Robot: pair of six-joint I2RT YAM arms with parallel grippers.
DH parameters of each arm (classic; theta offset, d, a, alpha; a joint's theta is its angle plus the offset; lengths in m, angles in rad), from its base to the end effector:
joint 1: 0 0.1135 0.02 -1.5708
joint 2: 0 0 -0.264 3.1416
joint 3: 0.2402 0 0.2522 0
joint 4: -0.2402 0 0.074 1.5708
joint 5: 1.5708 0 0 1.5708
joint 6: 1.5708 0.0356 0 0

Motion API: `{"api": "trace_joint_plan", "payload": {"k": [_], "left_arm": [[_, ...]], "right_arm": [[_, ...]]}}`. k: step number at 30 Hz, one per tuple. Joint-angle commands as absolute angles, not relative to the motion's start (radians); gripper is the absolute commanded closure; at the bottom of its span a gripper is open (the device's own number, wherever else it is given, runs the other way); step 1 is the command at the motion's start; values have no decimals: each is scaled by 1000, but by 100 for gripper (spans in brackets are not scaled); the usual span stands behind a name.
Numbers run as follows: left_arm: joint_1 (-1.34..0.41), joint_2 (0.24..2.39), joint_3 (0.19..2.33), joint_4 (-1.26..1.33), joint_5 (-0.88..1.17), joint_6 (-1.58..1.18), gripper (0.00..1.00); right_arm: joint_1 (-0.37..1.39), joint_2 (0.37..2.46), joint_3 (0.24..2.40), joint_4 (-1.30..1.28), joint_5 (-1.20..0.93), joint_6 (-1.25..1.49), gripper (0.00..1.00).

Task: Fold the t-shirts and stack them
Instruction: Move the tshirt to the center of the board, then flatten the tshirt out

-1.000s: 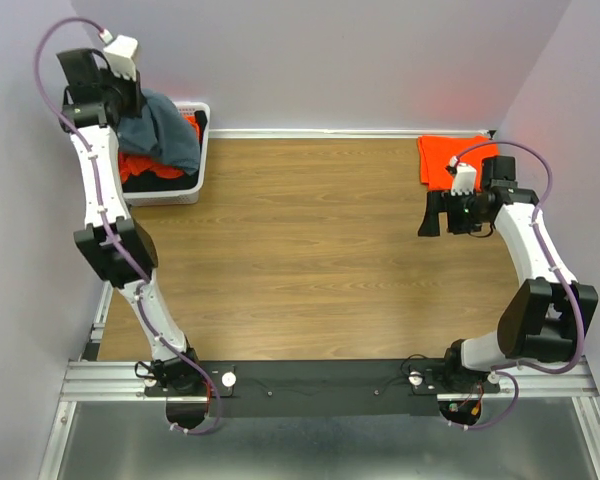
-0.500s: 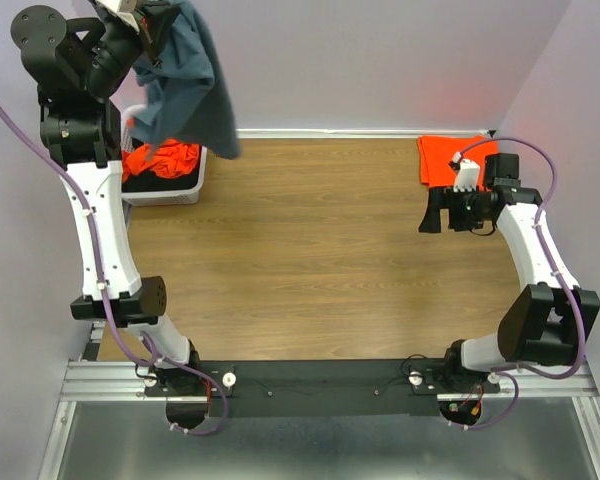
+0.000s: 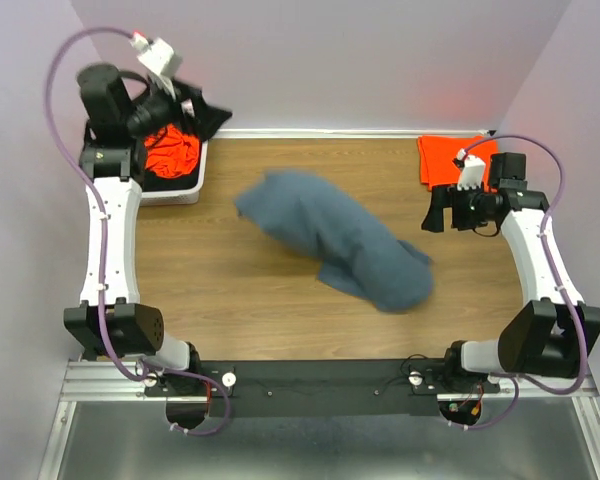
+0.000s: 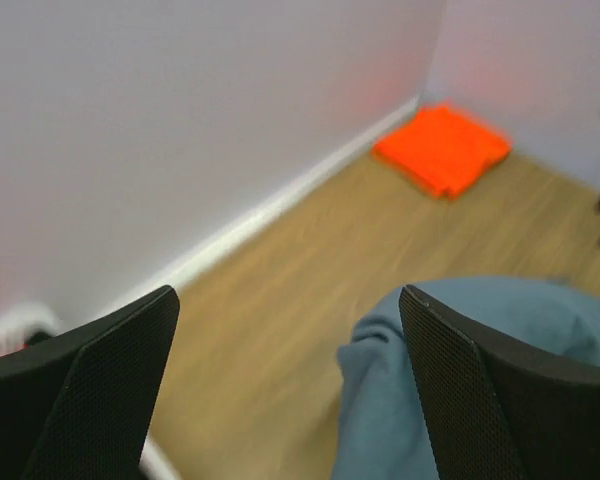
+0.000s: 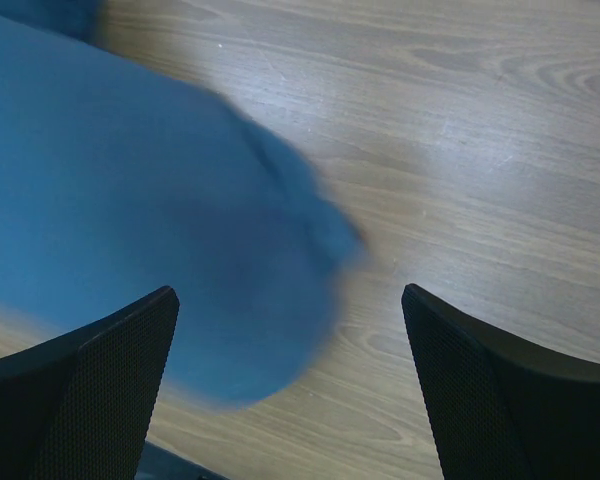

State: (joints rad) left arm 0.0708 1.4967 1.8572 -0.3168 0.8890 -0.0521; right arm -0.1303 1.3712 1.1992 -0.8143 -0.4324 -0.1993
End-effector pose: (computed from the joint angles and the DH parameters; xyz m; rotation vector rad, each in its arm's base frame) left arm 0.3060 -0.0060 0.5235 0.6161 1.4561 -0.6603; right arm 0.2775 -0.0213 0.3008 -0.2482 2.4618 0.4130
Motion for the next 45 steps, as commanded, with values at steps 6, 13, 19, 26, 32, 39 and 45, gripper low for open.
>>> {"api": "trace_joint_plan", "payload": {"k": [6, 13, 19, 26, 32, 39, 45], "left_arm": [[83, 1384, 1430, -547, 603, 317, 1], [-145, 1324, 1238, -724, 488, 664, 2], [-242, 1451, 1166, -631, 436, 586, 1], [-330, 1678, 1271, -509, 310, 511, 2], [-330, 1874, 1436, -497, 318, 462, 2], [-324, 2005, 1522, -538, 308, 457, 10], [-214, 2000, 1516, -609, 400, 449, 89]], "right_arm": [[-129, 1336, 1175, -934, -376, -314, 0], [-127, 1373, 1083, -1020, -253, -448, 0], [-129, 1400, 1017, -947, -104, -431, 0], [-129, 1495, 1005, -856, 43, -361, 1], [-129, 1617, 1034, -781, 116, -316, 1], [-129, 1796, 1110, -712, 129, -319, 19], [-126, 1953, 1288, -696, 112, -321, 59]]}}
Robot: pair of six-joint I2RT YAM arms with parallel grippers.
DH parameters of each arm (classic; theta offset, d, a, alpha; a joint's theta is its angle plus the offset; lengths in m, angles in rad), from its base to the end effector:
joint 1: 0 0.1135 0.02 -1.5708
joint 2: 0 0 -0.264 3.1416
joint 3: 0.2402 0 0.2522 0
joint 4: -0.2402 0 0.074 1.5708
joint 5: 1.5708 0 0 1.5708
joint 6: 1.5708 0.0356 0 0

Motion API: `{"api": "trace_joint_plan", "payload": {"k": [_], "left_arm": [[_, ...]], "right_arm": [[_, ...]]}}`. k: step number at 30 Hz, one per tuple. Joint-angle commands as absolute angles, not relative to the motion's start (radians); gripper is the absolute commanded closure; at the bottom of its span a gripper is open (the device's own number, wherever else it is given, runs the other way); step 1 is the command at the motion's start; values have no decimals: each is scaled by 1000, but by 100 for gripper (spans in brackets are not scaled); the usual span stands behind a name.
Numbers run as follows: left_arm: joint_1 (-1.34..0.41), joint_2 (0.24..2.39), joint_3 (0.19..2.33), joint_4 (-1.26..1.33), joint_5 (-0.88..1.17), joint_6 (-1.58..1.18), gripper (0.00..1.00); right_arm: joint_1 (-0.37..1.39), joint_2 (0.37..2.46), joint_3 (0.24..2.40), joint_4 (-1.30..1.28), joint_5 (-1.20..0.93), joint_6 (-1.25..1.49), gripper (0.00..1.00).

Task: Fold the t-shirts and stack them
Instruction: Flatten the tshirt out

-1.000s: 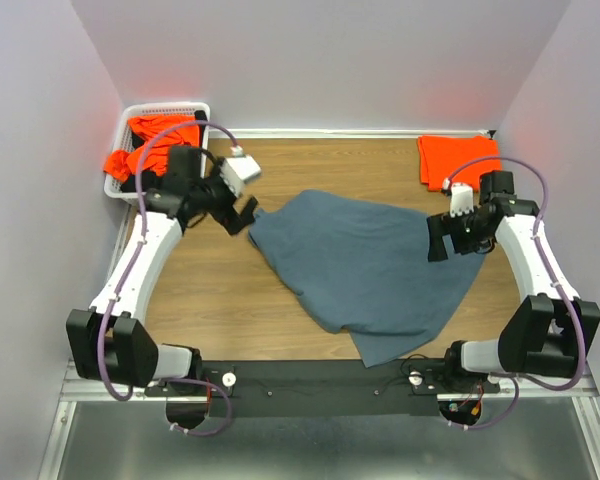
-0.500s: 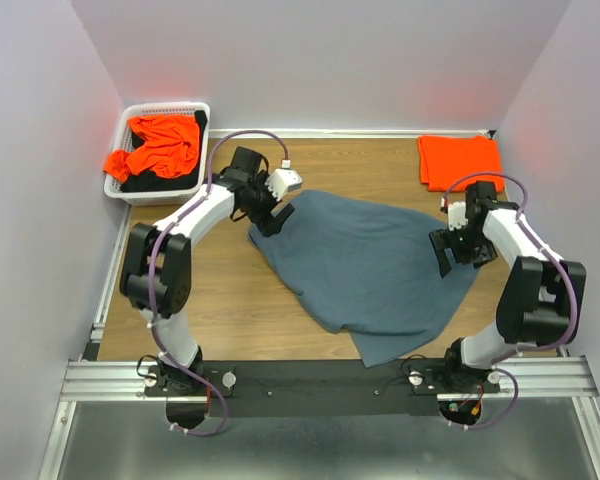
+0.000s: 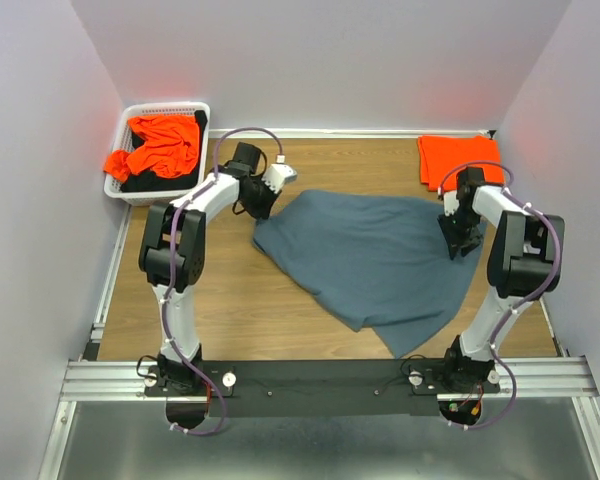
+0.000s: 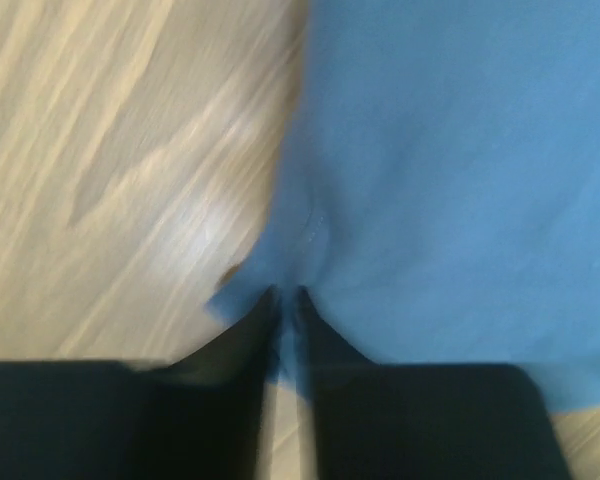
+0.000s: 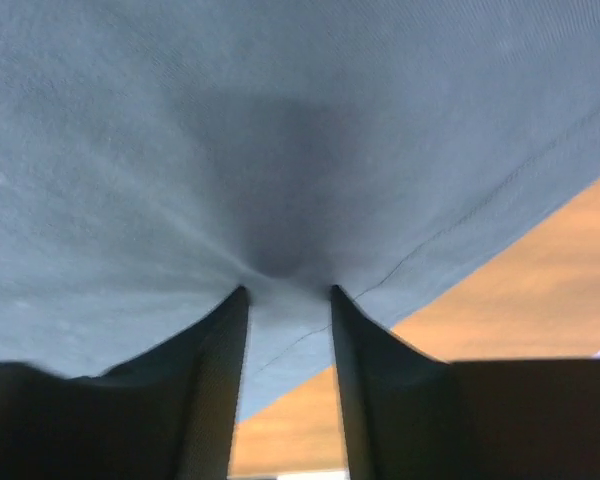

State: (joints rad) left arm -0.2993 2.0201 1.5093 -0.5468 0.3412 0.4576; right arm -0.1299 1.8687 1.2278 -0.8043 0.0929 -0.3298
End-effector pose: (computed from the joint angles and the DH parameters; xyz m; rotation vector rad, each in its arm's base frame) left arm 0.4078 -0.1383 0.1902 1.0612 2.3534 -0.3894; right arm 0.3401 -0.0478 0.1589 -0.2940 3.0209 -0.1809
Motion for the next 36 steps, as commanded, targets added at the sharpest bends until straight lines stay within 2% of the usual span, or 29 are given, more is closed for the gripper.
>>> {"api": "trace_joint_plan", "payload": {"k": [1, 3, 4, 5, 8, 11, 12, 13, 14, 15, 17, 18, 19, 22, 25, 30, 33, 36], "left_arm": [[-198, 1970, 1494, -629, 409, 480, 97], [-184, 1919, 1459, -643, 428, 517, 100], [-178, 1889, 1415, -646, 434, 532, 100], [-176, 1815, 1390, -644, 442, 546, 100], [-190, 1673, 1312, -656, 482, 615, 100], [-247, 1562, 1253, -692, 494, 709, 100], [-248, 1539, 1230, -683, 511, 701, 100], [-249, 1525, 1227, -670, 518, 701, 96], [-245, 1514, 1229, -632, 520, 666, 85], [-244, 1526, 1239, -574, 514, 605, 53], [-244, 1560, 1265, -525, 520, 548, 36], [-248, 1589, 1285, -505, 543, 520, 16], [-253, 1624, 1348, -491, 551, 493, 14], [-270, 1817, 1536, -492, 580, 390, 6], [-288, 2030, 1717, -477, 607, 309, 5], [-310, 2245, 1966, -518, 643, 229, 5], [-321, 2322, 2019, -535, 681, 206, 5], [-328, 2356, 2031, -534, 815, 183, 7]], "right_arm": [[-117, 1980, 1346, -701, 100, -319, 66], [-100, 1993, 1393, -706, 78, -330, 75], [-75, 1994, 1426, -713, 83, -333, 92], [-65, 1982, 1442, -722, 71, -336, 99], [-37, 1921, 1447, -751, -33, -367, 99], [-29, 1769, 1369, -797, -153, -448, 99], [-29, 1656, 1332, -840, -220, -521, 99], [-29, 1594, 1295, -860, -221, -560, 99], [-29, 1533, 1210, -886, -285, -602, 99], [-29, 1397, 1168, -940, -322, -692, 99], [-28, 1284, 1080, -972, -296, -770, 99], [-28, 1243, 999, -979, -267, -829, 99], [-28, 1212, 956, -982, -193, -853, 99], [-29, 1161, 853, -977, -109, -891, 99], [-31, 1173, 847, -963, -127, -861, 100], [-31, 1287, 894, -945, -141, -804, 99], [-31, 1318, 928, -931, -143, -789, 99], [-31, 1356, 966, -923, -143, -764, 99]]}}
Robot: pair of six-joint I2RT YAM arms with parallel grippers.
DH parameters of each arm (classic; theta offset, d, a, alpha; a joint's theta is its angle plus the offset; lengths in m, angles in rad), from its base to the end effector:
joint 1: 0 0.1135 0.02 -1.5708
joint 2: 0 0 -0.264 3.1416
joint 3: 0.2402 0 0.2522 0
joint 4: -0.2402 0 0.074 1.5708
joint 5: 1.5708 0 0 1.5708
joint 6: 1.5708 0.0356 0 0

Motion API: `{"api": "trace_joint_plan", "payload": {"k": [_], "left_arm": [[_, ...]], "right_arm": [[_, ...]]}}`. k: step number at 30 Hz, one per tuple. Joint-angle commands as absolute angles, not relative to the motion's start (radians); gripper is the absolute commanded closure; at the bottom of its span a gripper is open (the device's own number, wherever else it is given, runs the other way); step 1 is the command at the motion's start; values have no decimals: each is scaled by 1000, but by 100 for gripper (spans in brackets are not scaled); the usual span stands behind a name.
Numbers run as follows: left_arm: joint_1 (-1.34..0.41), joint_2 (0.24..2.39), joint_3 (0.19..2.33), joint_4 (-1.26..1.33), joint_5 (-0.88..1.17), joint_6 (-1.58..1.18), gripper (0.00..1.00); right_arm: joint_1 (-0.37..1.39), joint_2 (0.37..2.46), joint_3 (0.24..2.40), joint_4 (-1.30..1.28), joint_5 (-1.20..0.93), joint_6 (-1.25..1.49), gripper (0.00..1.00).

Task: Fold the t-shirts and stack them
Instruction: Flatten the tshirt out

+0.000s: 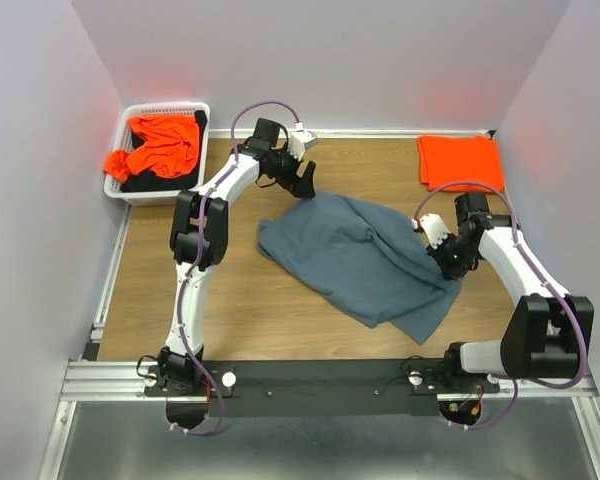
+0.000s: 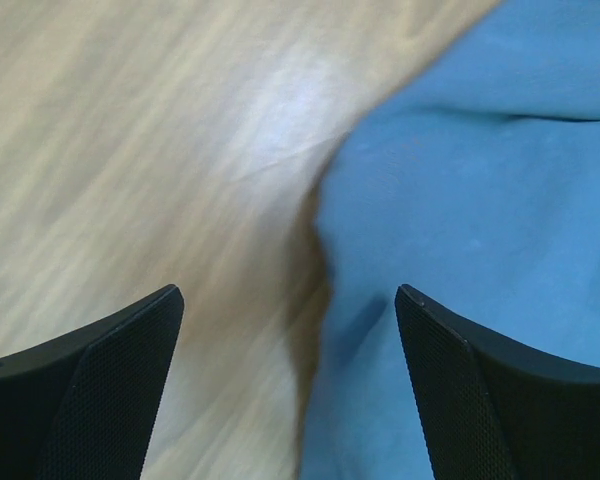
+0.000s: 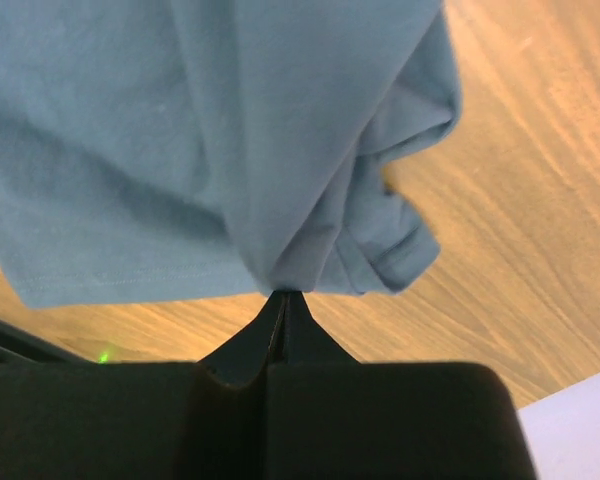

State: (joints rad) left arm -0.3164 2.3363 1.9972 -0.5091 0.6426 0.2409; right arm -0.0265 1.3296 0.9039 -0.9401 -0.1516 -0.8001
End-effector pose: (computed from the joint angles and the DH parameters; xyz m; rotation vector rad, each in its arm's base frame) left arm 0.4891 -0.1826 0.2021 0.9219 2.1579 -0.8076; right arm 0.2271 -0.0006 0.2164 -1.1120 2.6701 0.0817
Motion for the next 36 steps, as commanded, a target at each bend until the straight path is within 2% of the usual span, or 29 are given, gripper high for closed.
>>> {"api": "trace_joint_plan", "payload": {"k": [1, 4, 6, 7, 8, 9, 11, 12, 16, 18, 21, 23, 26, 27, 28, 29, 30, 31, 32, 33, 36], "left_arm": [[-331, 2374, 2029, -531, 842, 166, 7], [-342, 2402, 2026, -534, 894, 146, 10], [-347, 2430, 2023, -534, 942, 135, 17], [-347, 2445, 2026, -534, 951, 130, 26], [-347, 2448, 2028, -534, 960, 127, 37], [-345, 2451, 2036, -540, 972, 132, 68], [-339, 2450, 2101, -584, 960, 156, 93], [-328, 2444, 2133, -600, 950, 172, 100], [-269, 2289, 2142, -558, 891, 233, 100], [-256, 2145, 2099, -575, 824, 374, 100], [-265, 1955, 1938, -698, 792, 660, 100], [-271, 1816, 1745, -835, 778, 923, 100], [-293, 1611, 1391, -879, 686, 1118, 100], [-299, 1559, 1302, -849, 592, 1161, 95], [-305, 1510, 1141, -807, 545, 1163, 75], [-304, 1426, 1077, -728, 510, 1157, 65], [-301, 1390, 1030, -697, 447, 1138, 51], [-284, 1338, 984, -674, 431, 1122, 43], [-273, 1324, 982, -666, 430, 1106, 29], [-255, 1312, 989, -673, 440, 1088, 18], [-193, 1315, 1063, -735, 526, 1040, 16]], "right_arm": [[-31, 1374, 976, -925, -140, -759, 100], [-31, 1400, 1011, -923, -140, -744, 100], [-31, 1416, 1026, -923, -138, -735, 99], [-31, 1420, 1043, -922, -138, -732, 100], [-31, 1434, 1051, -920, -138, -727, 100], [-31, 1443, 1061, -917, -137, -724, 99], [-31, 1483, 1107, -904, -124, -704, 100], [-31, 1499, 1127, -899, -120, -700, 99], [-31, 1589, 1284, -887, -107, -663, 99], [-32, 1609, 1379, -890, -112, -652, 99], [-31, 1563, 1397, -929, -159, -719, 99], [-31, 1458, 1297, -942, -158, -820, 100], [-31, 1309, 1071, -943, -106, -961, 100], [-31, 1281, 1019, -940, -89, -994, 99], [-31, 1258, 915, -924, -75, -1034, 97], [-31, 1232, 876, -911, -49, -1040, 88], [-31, 1230, 850, -901, -45, -1025, 75], [-31, 1233, 844, -899, -55, -1005, 48], [-31, 1239, 857, -900, -67, -979, 9], [-31, 1259, 876, -907, -78, -950, 0], [-31, 1292, 966, -957, -141, -891, 0]]}}
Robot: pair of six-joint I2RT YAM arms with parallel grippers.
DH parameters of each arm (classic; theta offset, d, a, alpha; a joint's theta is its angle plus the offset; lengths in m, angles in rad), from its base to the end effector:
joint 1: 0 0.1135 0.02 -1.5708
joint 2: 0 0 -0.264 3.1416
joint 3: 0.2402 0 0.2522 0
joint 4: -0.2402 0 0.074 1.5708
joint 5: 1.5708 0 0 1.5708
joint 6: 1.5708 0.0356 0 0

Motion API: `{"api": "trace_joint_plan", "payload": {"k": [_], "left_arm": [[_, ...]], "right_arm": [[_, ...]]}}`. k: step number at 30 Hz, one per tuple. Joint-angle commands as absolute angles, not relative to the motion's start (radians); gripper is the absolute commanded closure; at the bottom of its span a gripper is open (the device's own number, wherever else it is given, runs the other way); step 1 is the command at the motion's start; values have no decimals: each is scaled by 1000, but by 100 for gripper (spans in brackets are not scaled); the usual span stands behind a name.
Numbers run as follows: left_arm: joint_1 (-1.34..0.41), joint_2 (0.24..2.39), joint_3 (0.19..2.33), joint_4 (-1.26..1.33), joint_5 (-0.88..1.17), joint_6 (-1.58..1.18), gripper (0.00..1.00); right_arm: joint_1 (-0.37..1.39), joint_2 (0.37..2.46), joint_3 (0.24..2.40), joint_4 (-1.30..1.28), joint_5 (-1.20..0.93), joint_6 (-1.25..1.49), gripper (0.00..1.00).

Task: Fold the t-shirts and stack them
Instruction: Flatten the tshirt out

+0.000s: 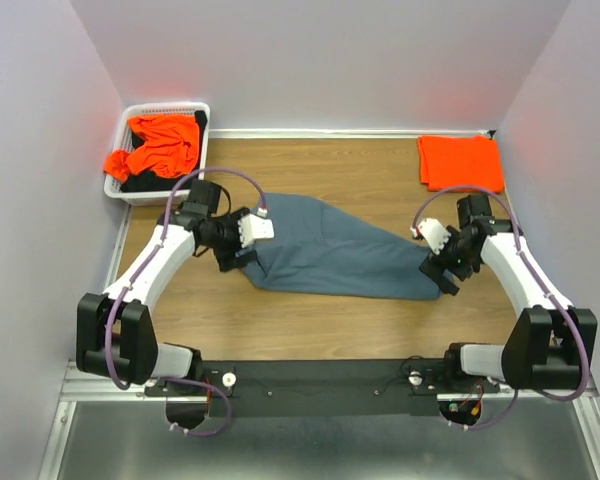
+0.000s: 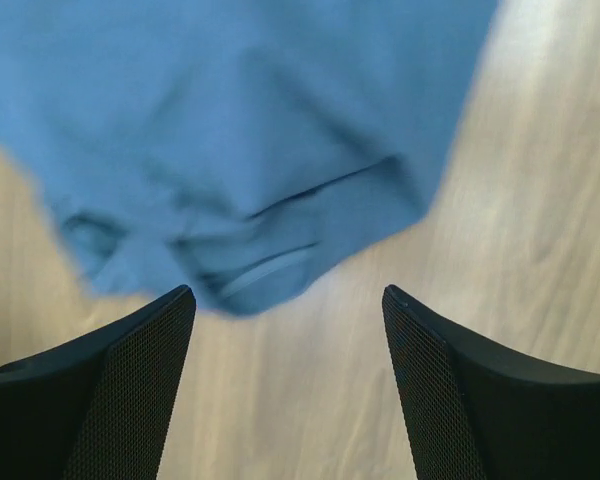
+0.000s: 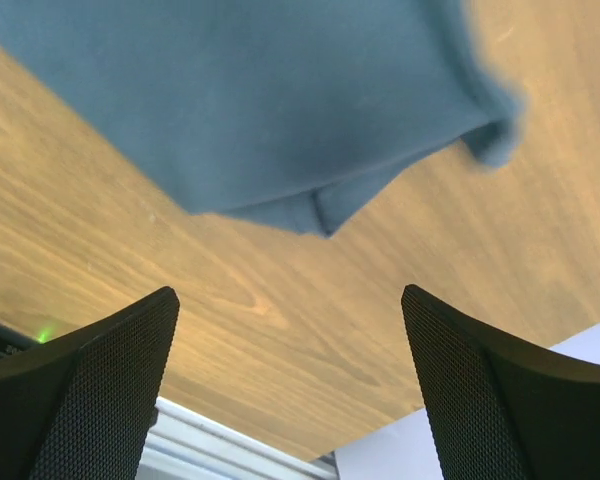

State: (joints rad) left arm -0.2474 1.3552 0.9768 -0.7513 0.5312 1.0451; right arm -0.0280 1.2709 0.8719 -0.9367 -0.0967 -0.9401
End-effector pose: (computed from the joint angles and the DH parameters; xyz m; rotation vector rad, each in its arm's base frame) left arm 0.2457 -0.0807 0.2420 1.6317 1.9093 -0.4101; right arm 0.2165 -0.0026 0.2194 -1.2870 2.5861 -0.0350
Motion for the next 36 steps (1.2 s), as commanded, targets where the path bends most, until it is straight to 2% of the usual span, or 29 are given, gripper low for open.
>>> {"api": "trace_joint_plan", "payload": {"k": [1, 4, 5, 10, 16, 25, 27, 28, 30, 31, 33, 34, 36], "left_arm": [[-181, 1325, 1080, -747, 558, 1032, 16], [-161, 1406, 1129, -773, 587, 993, 18], [-161, 1425, 1132, -762, 588, 958, 22], [-146, 1552, 1181, -667, 594, 796, 31], [-143, 1722, 1288, -554, 546, 588, 29], [-140, 1858, 1333, -538, 485, 569, 29], [-138, 1873, 1330, -534, 480, 565, 29], [-137, 1882, 1328, -532, 480, 565, 32], [-133, 1891, 1333, -537, 480, 566, 40], [-126, 1897, 1344, -543, 486, 566, 51], [-109, 1907, 1359, -564, 506, 566, 67], [-94, 1920, 1380, -571, 517, 565, 81], [-78, 1936, 1408, -589, 525, 560, 95]], "right_arm": [[-31, 1308, 985, -965, -158, -870, 0], [-31, 1364, 1037, -965, -196, -835, 5], [-31, 1383, 1063, -965, -198, -816, 9], [-31, 1558, 1149, -942, -199, -715, 14], [-31, 1704, 1242, -908, -183, -614, 16], [-31, 1792, 1250, -868, -132, -601, 22], [-31, 1802, 1255, -865, -133, -597, 31], [-31, 1805, 1262, -865, -136, -591, 48], [-31, 1790, 1264, -868, -137, -592, 63], [-31, 1780, 1261, -868, -130, -601, 80], [-31, 1728, 1262, -870, -108, -612, 97], [-32, 1708, 1264, -871, -101, -624, 99], [-31, 1655, 1267, -871, -98, -640, 99]]}}
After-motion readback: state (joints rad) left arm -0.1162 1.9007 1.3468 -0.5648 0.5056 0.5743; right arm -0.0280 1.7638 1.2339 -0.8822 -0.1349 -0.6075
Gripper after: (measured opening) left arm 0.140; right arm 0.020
